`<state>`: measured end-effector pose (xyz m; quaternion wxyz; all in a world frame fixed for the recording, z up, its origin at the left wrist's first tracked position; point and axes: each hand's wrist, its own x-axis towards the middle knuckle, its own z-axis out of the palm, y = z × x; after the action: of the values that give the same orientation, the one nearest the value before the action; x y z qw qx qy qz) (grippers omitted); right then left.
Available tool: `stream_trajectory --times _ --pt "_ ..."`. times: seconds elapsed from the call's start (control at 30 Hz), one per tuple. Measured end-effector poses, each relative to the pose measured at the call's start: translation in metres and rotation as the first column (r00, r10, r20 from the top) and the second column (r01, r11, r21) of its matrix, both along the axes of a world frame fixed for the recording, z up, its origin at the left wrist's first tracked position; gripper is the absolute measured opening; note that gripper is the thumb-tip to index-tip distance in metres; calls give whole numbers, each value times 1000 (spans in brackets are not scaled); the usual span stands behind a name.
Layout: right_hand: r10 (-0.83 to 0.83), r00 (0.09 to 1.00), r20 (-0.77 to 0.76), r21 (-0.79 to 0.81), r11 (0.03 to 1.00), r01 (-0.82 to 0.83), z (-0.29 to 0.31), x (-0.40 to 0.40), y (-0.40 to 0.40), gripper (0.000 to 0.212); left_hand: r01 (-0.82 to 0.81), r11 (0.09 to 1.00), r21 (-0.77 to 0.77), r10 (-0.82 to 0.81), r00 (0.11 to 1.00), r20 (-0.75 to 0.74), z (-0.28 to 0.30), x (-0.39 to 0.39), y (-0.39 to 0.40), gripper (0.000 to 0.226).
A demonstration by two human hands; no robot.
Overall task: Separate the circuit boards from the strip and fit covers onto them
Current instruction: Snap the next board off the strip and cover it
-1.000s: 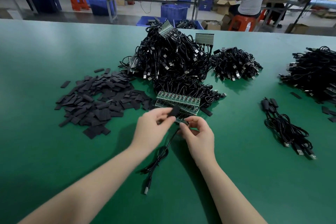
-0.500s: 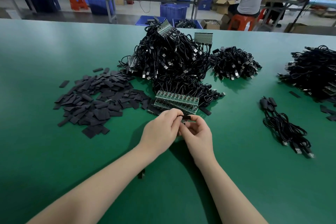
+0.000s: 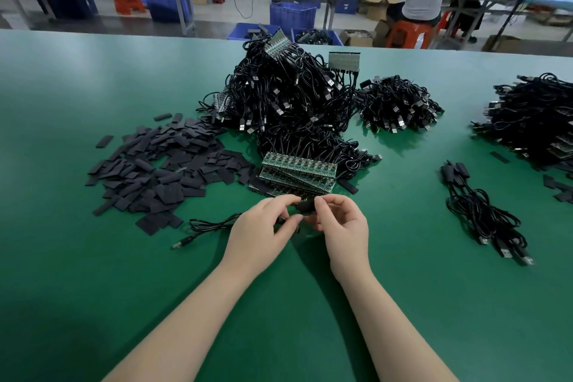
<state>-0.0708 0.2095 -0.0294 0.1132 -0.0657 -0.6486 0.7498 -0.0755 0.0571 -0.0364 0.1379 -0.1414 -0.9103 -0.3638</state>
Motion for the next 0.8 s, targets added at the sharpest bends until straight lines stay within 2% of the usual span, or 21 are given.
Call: stream_trajectory --times 0.23,0.3,0.47,0.67,0.8 --pt "87 996 33 -9 996 -86 1 0 3 5 -50 998 41 52 997 -48 0 3 0 25" --pt "135 990 29 -11 991 -135 2 0 6 6 -41 995 94 44 999 -32 -1 2 -1 25" --pt "276 961 3 10 961 -276 5 4 11 26 -6 974 227 -2 999 36 -5 -2 -7 25" --pt "257 966 -34 18 966 -256 8 6 7 28 57 968 243 -65 998 23 -3 -2 -6 30" --pt "212 975 -58 81 975 -207 9 8 4 25 62 960 272 -75 997 37 -2 -1 -5 29"
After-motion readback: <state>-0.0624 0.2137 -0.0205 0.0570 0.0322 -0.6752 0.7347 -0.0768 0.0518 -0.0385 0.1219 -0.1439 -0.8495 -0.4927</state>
